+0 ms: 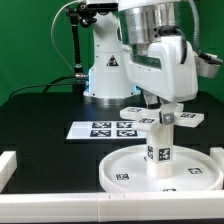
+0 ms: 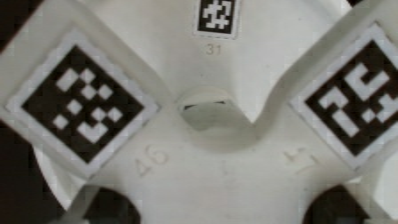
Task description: Assemble round table
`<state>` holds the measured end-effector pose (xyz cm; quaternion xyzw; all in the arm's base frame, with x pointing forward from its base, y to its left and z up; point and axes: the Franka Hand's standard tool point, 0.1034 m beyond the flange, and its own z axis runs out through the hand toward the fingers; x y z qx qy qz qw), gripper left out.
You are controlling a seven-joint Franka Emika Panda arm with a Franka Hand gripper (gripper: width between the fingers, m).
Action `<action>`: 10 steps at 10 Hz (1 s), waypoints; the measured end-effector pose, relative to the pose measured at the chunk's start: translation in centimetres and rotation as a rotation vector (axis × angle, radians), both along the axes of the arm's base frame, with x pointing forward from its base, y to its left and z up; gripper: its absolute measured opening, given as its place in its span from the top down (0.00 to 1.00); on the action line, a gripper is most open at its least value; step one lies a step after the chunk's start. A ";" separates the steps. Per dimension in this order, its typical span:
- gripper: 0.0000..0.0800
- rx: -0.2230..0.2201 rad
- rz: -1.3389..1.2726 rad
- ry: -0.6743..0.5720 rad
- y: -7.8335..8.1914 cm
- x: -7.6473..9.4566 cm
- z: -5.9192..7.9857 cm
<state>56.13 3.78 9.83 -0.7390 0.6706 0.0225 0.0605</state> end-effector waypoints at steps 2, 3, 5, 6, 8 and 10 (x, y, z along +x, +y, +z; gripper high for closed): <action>0.44 0.004 -0.130 0.013 0.0 0.0 0.0; 0.44 0.013 -0.233 0.018 0.0 0.1 0.0; 0.44 0.013 -0.352 0.033 0.0 0.1 0.0; 0.44 0.018 -0.405 0.024 0.0 0.2 0.0; 0.44 0.023 -0.424 0.019 0.0 0.2 0.0; 0.39 0.023 -0.372 0.017 0.2 0.2 0.1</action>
Offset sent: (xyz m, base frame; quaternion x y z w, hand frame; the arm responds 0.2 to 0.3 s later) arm -0.0040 0.0021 0.0000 -0.0104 0.0073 0.2395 0.9708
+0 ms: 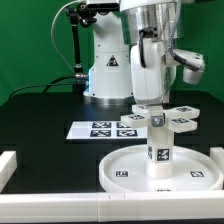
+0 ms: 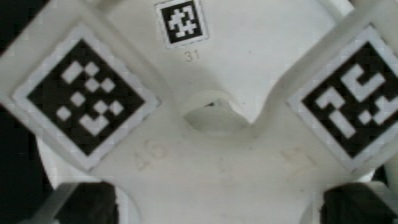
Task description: Assemble round table
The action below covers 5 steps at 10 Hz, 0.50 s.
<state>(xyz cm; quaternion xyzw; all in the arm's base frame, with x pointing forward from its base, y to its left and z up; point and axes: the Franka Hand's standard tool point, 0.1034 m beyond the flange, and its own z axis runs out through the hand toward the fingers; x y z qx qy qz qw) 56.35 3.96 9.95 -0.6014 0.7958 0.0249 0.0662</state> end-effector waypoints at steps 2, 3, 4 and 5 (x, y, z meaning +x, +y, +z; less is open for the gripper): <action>0.19 0.013 0.059 -0.009 0.1 0.3 1.3; 0.19 0.018 0.067 -0.015 0.2 0.5 1.7; 0.19 0.027 0.066 -0.023 0.3 0.7 2.4; 0.19 0.034 0.067 -0.024 0.4 0.8 2.6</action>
Offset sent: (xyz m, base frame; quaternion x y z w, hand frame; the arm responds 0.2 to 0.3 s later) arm 0.0023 0.0068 0.0337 -0.0113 -0.0351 0.0081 0.9993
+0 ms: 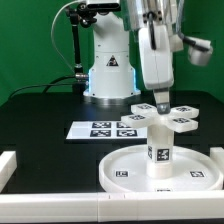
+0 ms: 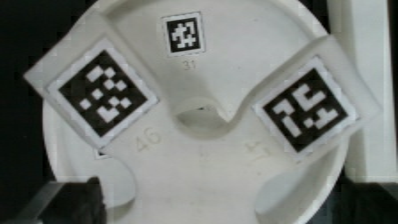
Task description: Assemble round table
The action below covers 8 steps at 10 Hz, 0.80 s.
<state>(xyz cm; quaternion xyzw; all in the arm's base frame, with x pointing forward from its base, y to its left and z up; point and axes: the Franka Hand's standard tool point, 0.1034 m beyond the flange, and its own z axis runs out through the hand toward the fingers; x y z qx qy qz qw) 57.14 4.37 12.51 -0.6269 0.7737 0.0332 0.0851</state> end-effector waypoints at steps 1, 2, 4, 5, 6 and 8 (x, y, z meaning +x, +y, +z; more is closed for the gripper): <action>0.19 -0.003 0.027 -0.002 0.0 -0.1 -0.1; 0.19 -0.006 0.058 -0.006 0.1 -0.1 -0.2; 0.19 -0.010 0.107 -0.013 0.2 -0.1 -0.2; 0.19 -0.026 0.262 -0.036 0.1 -0.1 -0.3; 0.19 -0.040 0.429 -0.056 0.3 -0.1 -0.3; 0.19 -0.060 0.664 -0.094 0.4 0.1 -0.4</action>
Offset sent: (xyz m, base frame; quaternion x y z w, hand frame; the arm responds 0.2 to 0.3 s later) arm 0.0000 0.0000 0.0000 0.0000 0.0000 -0.0650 0.9979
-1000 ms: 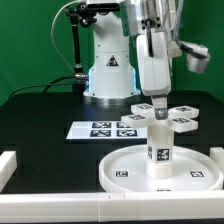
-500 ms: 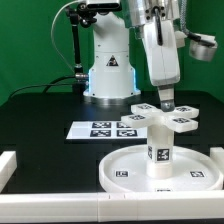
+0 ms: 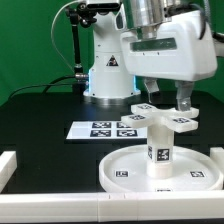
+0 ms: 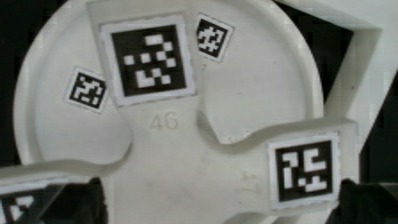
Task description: Assemble round table
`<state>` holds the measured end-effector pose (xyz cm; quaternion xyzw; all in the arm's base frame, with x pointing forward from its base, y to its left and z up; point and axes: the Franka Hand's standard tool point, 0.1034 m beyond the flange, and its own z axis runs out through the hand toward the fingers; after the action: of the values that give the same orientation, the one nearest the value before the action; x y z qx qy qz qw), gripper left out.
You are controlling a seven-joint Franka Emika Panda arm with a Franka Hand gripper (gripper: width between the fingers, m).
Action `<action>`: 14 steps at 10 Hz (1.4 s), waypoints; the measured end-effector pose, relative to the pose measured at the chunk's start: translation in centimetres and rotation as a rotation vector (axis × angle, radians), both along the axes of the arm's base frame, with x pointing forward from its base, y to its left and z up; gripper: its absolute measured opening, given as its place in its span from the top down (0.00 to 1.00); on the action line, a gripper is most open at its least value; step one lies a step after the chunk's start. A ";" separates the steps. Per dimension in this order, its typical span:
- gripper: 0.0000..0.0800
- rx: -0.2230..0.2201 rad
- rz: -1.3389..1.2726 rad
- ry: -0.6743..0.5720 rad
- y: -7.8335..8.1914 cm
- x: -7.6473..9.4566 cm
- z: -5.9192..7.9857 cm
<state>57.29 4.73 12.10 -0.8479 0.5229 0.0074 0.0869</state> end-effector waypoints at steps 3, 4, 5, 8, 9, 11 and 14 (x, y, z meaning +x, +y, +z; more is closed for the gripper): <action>0.19 -0.015 0.186 -0.028 0.0 0.0 -0.1; 0.19 -0.023 0.282 -0.043 0.0 0.0 -0.1; 0.19 -0.026 0.320 -0.049 -0.1 0.0 -0.1; 0.19 -0.104 0.777 -0.064 0.6 0.2 0.5; 0.19 -0.114 0.819 -0.081 0.9 0.4 0.6; 0.19 -0.139 0.938 -0.115 0.4 0.3 0.5; 0.19 -0.154 1.133 -0.137 0.3 0.3 0.5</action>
Offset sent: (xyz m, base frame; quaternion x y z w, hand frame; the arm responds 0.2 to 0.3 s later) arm 0.0000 0.0000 0.0000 0.0000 0.0000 -0.1938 0.9810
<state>57.63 5.01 12.57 -0.9981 -0.0206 -0.0403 0.0409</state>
